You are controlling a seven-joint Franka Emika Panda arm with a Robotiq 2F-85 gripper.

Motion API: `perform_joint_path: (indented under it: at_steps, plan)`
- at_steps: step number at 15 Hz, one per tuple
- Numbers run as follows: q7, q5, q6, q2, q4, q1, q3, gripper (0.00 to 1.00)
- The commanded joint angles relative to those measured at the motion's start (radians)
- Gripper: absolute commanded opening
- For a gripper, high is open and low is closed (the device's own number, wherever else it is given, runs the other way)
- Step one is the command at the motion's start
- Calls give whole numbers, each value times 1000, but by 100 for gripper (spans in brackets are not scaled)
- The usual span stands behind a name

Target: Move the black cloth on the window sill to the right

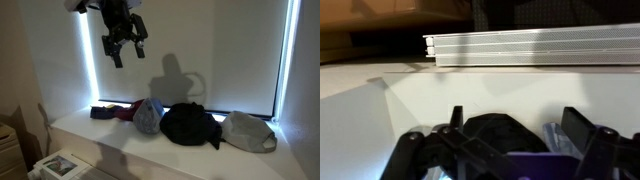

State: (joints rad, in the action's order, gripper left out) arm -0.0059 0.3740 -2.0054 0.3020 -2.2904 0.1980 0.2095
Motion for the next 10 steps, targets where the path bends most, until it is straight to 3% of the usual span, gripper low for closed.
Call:
perform_joint_path:
  at_steps: [1, 2, 6, 7, 10]
  plan:
    - [214, 20, -51, -37, 12, 32, -33, 100]
    - [120, 11, -45, -45, 5, 23, -14, 100]
    - [137, 11, -45, -47, 6, 22, -17, 100]
    - [262, 14, -67, -92, 36, 40, -22, 100]
    - [304, -50, -145, -188, 105, 79, 47, 100]
